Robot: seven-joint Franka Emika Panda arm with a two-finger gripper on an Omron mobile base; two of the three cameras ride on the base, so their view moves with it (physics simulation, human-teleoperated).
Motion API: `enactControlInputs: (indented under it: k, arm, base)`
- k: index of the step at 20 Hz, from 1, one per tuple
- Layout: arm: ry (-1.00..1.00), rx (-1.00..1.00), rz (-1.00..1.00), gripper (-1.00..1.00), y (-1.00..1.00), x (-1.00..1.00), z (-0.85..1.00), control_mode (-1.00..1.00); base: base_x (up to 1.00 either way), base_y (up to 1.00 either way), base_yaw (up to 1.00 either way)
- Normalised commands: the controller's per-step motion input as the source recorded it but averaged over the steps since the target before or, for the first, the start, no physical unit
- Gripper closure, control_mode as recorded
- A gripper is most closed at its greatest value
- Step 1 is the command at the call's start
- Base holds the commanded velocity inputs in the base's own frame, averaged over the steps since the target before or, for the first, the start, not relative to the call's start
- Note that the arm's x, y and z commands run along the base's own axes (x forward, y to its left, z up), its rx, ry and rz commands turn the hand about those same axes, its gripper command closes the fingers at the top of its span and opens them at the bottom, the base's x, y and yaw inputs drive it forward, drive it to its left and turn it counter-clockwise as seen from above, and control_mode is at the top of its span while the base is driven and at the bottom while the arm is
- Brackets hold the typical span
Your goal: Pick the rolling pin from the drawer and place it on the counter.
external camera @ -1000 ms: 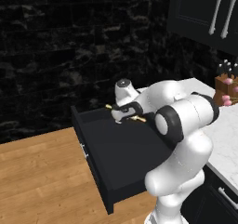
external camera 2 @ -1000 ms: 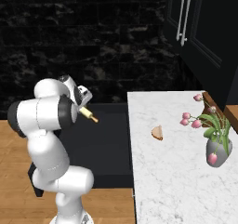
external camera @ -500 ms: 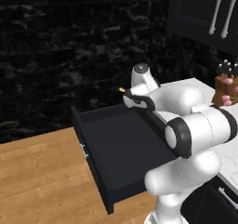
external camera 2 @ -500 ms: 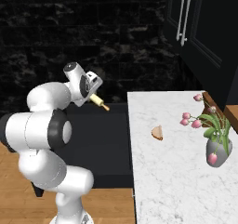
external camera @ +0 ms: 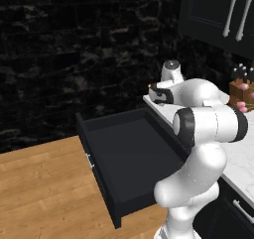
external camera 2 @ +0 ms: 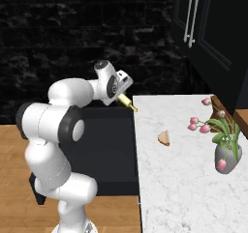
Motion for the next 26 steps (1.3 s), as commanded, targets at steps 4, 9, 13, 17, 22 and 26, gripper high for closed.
enactControlInputs:
  k: [4,9,13,17,22,26]
  arm:
    - [0.0,0.07,-0.15,1.0,-1.0,0.26,-0.07,-1.0]
    - [-0.01,0.1,-0.13,1.0,-1.0,0.0,-0.33,-1.0]
    - [-0.03,0.09,-0.16,1.0,-0.94,0.09,-0.44,-1.0]
    - [-0.03,0.08,-0.16,1.0,-0.84,0.22,-0.58,-1.0]
    - [-0.07,0.11,-0.12,1.0,-0.65,0.3,-0.75,-1.0]
    - [-0.03,0.08,0.03,-1.0,-0.1,0.34,-0.19,-1.0]
  base:
    - [0.0,0.0,0.0]
    - [0.0,0.0,0.0]
    - [0.0,0.0,0.0]
    - [0.0,0.0,0.0]
    - [0.0,0.0,0.0]
    - [0.0,0.0,0.0]
